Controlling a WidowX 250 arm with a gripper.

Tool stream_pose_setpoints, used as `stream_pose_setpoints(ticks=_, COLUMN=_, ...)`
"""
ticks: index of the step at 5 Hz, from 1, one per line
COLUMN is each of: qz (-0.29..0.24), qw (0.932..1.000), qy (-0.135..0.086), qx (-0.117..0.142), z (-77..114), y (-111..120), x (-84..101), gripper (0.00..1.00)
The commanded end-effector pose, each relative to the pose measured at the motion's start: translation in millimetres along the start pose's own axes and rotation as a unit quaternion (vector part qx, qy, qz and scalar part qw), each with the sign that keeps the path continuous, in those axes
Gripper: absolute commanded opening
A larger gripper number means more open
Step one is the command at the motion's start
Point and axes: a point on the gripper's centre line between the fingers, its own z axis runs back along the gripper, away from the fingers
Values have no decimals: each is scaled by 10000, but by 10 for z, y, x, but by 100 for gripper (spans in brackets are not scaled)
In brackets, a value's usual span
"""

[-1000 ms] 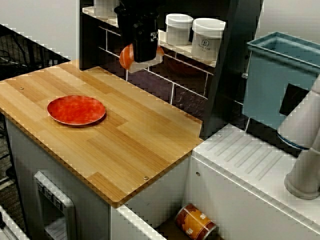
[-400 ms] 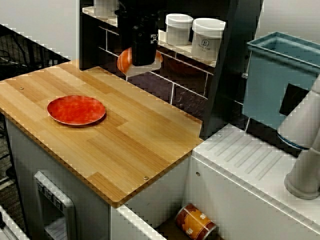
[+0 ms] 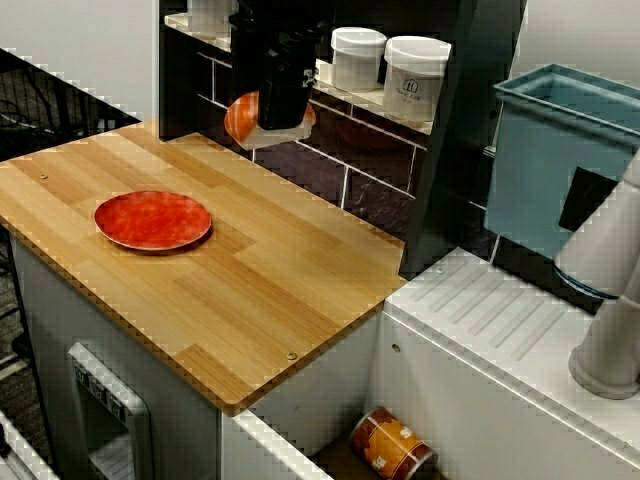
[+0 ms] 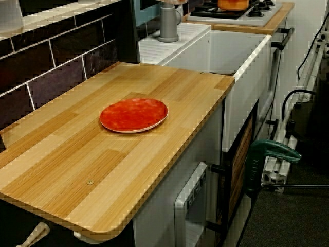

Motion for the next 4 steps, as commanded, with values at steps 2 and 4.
stream_pose_setpoints(ticks=2, qz=726, qw=9865, qy=-479, qx=1385, z=115, y=176, x=-288, gripper=0)
stream_pose_setpoints(ticks=4, qz=943, qw=9728, qy=-677, qx=2007, z=129, y=283, x=-376, gripper=0)
